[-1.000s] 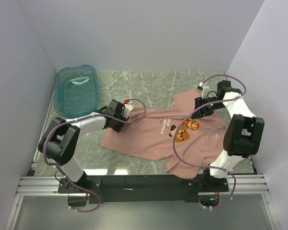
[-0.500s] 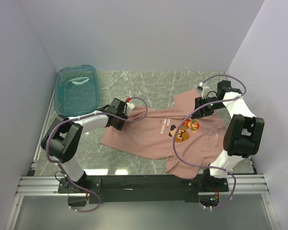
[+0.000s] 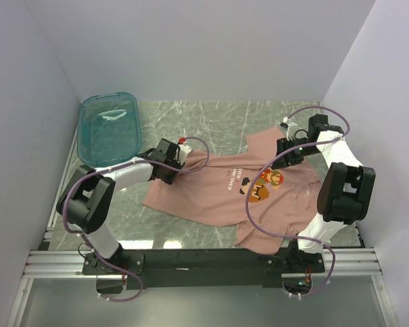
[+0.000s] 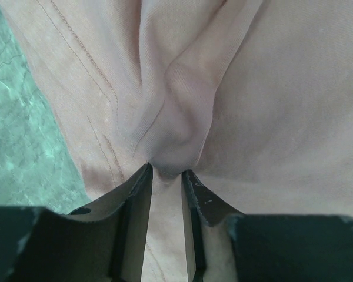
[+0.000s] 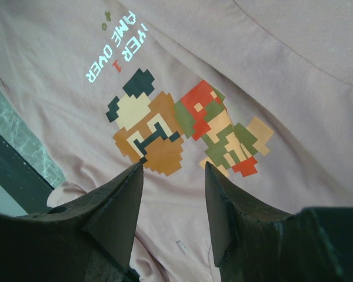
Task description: Fold and stack the t-shirts
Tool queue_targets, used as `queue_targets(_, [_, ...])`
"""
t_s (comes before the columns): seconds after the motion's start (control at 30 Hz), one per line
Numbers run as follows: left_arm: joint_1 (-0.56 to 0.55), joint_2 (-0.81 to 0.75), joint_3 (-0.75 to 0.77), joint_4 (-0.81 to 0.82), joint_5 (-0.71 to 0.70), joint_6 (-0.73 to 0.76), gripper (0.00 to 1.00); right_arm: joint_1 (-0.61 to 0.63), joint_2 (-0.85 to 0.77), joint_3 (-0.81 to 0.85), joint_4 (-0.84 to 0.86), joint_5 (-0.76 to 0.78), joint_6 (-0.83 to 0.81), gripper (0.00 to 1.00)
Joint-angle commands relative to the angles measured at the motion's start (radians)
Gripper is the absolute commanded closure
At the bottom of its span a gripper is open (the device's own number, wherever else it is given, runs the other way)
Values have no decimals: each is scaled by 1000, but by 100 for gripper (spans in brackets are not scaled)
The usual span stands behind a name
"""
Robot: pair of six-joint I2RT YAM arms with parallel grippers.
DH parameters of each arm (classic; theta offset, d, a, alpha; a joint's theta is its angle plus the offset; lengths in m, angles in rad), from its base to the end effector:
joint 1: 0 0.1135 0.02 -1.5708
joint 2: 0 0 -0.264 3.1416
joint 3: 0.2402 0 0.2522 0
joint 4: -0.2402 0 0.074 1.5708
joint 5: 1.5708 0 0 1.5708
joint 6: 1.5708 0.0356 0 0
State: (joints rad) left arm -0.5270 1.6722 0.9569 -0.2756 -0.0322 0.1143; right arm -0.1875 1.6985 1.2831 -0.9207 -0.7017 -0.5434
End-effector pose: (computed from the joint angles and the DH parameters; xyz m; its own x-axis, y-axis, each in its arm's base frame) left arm 0.2867 -0.1655 0.1691 -0.6627 0.5175 -0.5413 0.5667 0.8191 0.0892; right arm 0.3241 -0.0381 0.2330 -0.8153 -0.2473 -0.5237 -0.4984 0.7600 0.4171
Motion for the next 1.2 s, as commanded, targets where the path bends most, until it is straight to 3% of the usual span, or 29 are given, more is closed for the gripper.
queue_targets(0.0, [-5, -2, 43, -4, -12, -8, 68, 6, 0, 30, 3, -22, -1, 47])
queue_targets(0.4, [-5, 46, 74, -2, -28, -2, 80, 6, -5, 21, 6, -21, -4, 47])
queue_targets(0.6, [-4, 47, 78, 4, -41, -5, 99, 6, -11, 19, 5, -19, -6, 47])
queue_targets(1.17, [-5, -163, -35, -7, -66, -31, 100, 8, 0, 56, -20, -21, -15, 47])
